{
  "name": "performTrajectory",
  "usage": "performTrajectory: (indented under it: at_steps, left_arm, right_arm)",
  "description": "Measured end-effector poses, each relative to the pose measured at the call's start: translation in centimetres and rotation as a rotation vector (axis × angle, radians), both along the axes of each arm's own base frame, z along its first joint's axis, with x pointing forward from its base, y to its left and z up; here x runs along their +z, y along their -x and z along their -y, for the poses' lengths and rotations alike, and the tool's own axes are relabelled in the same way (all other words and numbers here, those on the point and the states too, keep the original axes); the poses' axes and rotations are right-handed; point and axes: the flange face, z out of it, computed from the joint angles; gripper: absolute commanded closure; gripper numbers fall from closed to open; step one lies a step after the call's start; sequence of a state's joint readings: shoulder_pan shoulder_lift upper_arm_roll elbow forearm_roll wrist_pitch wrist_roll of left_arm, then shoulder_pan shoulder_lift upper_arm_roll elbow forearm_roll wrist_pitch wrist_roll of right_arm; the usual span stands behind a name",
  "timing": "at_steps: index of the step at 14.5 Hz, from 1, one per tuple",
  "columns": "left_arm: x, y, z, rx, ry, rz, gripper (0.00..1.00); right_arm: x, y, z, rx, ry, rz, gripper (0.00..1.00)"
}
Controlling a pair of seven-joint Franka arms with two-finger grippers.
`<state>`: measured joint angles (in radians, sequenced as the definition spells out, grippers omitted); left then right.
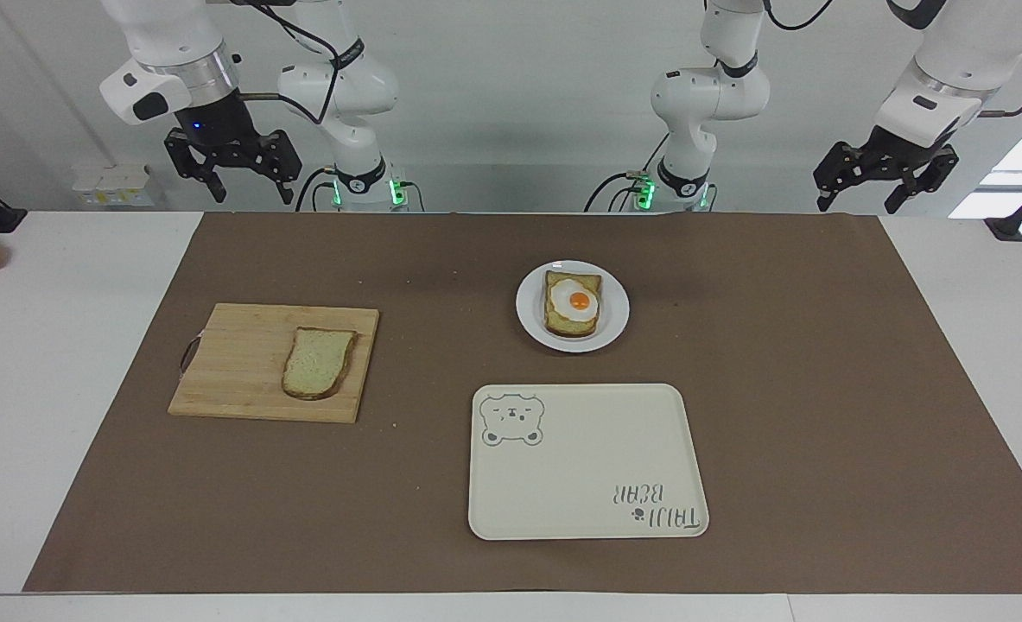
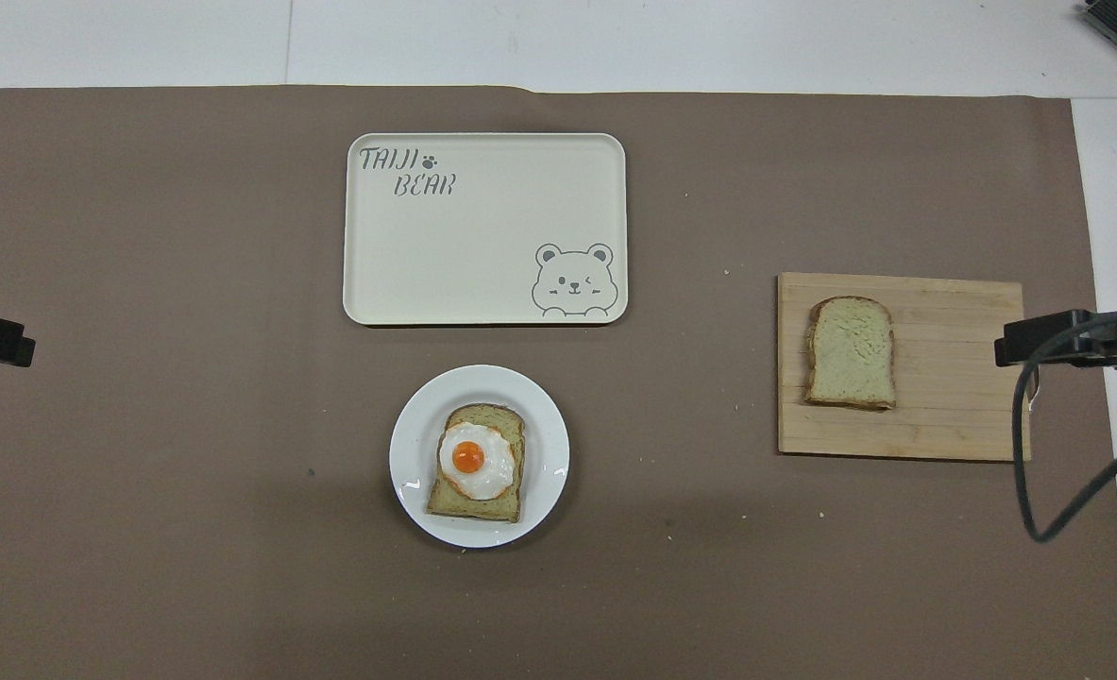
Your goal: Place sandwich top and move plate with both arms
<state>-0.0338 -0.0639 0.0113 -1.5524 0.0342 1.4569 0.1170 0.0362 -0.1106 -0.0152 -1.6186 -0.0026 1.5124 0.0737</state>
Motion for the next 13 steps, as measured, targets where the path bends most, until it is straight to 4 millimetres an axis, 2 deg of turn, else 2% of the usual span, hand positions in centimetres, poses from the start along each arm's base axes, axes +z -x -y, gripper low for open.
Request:
performTrajectory:
  at_steps: [8,13]
  left_arm:
    - [0.0,0.0,0.0,0.0,0.0,0.0,0.0]
    - [0.0,0.0,0.0,0.0,0.0,0.0,0.0]
  right_arm:
    - [0.0,0.0,0.4,-0.008,-0.001,0.001,0.0]
    - [-0.3,0.0,1.6,-0.004,-0.002,-0.004,0.0]
